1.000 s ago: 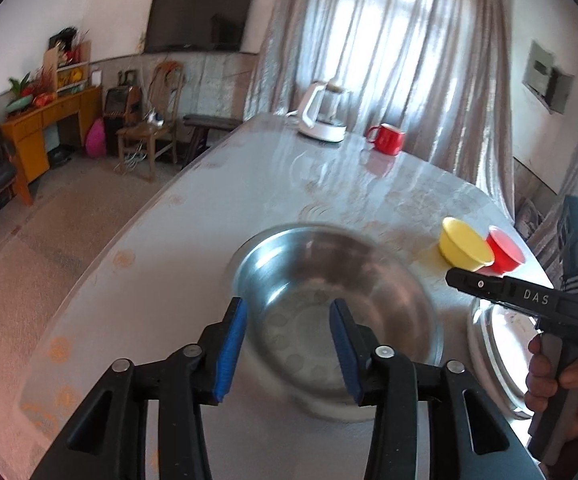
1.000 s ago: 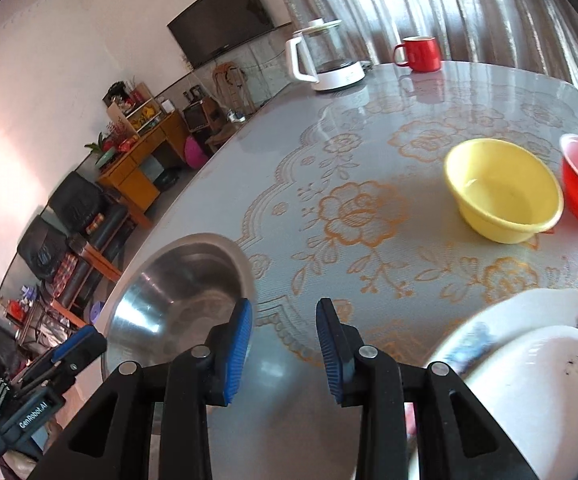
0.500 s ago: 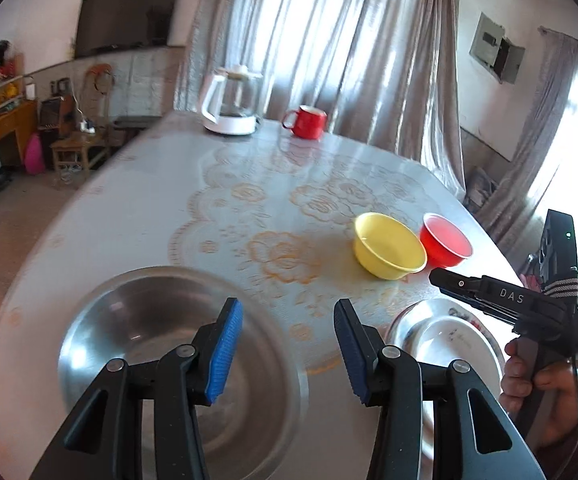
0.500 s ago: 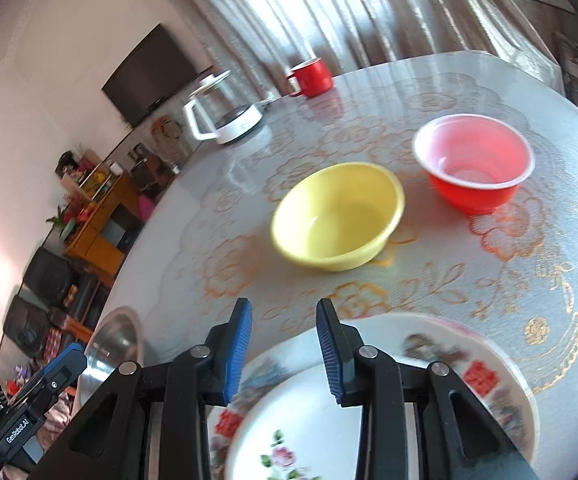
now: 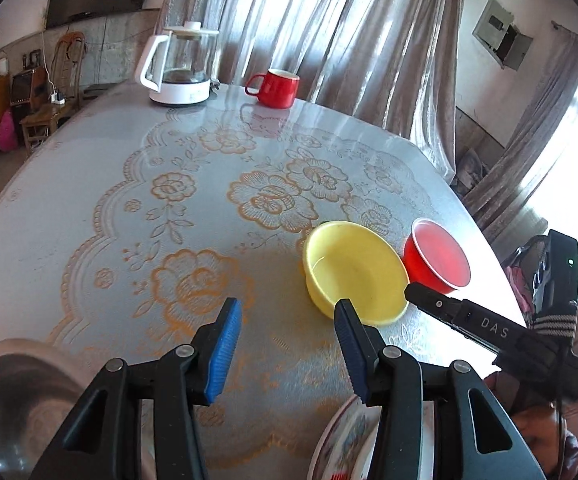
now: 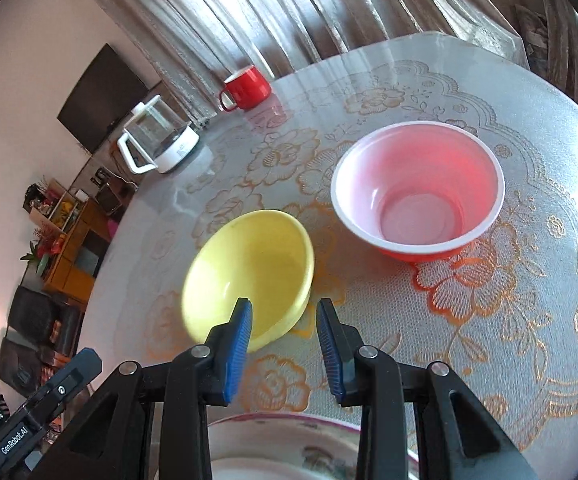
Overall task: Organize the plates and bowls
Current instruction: 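Reach the right gripper to the yellow bowl and grasp its rim, then carry the yellow bowl over the steel bowl with the right gripper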
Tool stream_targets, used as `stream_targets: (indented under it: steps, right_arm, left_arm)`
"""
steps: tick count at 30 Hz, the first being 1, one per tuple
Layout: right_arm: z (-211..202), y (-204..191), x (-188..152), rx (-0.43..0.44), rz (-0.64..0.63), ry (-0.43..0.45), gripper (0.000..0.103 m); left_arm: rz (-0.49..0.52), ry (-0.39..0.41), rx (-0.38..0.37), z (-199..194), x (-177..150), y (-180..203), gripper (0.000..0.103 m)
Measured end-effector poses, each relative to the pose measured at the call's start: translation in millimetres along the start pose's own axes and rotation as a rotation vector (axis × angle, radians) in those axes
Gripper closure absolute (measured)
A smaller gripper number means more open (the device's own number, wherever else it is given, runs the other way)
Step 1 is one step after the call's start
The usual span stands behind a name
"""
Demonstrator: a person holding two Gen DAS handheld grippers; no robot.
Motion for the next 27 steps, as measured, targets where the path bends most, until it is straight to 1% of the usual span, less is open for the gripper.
stream_targets:
  steps: [4,5,7,9,10,11,12,13,16,18,21,25,27]
  right_arm:
    - [10.3,5.6,6.3,-0.001,0.003,-0.012,0.079]
    - [13.3,6.1,7.8,0.002,0.006,-0.016,0.081]
    - [18.3,7.5,10.0,0.001,0.010,-0.023,0.084]
    - [21.3,9.3,11.6,0.000,0.008,-0.024,0.085]
    - [22.9,10.2,12.1,0.000,0.009,-0.027,0.087]
    - [24.1,11.0,12.1,-0.001,0.008,-0.030,0.089]
    - [26.1,11.2,11.9,-0.003,0.004,-0.034,0.089]
    - [27.1,11.7,12.4,0.001,0.001,-0.035,0.089]
    - [28.1,10.1,12.2,0.006,-0.014,-0.034,0.092]
    - [27.3,9.5,11.6,-0.001,-0.028,-0.030,0.092]
    - [26.4,11.3,10.8,-0.002,-0.022,-0.030,0.092]
    - [26.5,12.9,8.9,-0.009,-0.020,-0.034,0.092]
    - [24.7,14.1,7.2,-0.012,-0.015,-0.031,0.092]
  left_arm:
    - [-0.034,-0.037,-0.022,25.9,4.8,5.3,0.054]
    - [-0.044,-0.045,-0.030,31.3,5.9,5.6,0.056]
    - [-0.070,-0.065,-0.048,42.4,6.9,7.1,0.056]
    - [-0.097,-0.084,-0.074,52.9,7.7,9.8,0.059]
    - [-0.099,-0.087,-0.081,55.1,7.9,12.1,0.060]
    - [-0.094,-0.091,-0.085,58.1,8.3,15.2,0.063]
    - [-0.084,-0.093,-0.089,60.5,8.1,18.2,0.068]
    - [-0.069,-0.094,-0.093,62.4,7.8,21.9,0.070]
    - [-0.034,-0.093,-0.072,68.3,4.8,25.9,0.071]
    - [-0.047,-0.102,-0.084,70.3,2.4,24.4,0.073]
    - [-0.055,-0.090,-0.117,66.0,1.5,25.1,0.073]
    - [-0.025,-0.073,-0.113,58.0,1.2,31.0,0.073]
    - [0.000,-0.053,-0.107,51.7,1.1,35.1,0.073]
Point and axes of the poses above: each gripper's, at about its wrist camera, not at the fingertips, and z roughly the way its jaws point, y to its right, x to its top, the point moved 9 cm from there along z, roughly the way its jaws point, and after that the axes turned 2 degrees about y, right-handed, at the moved point
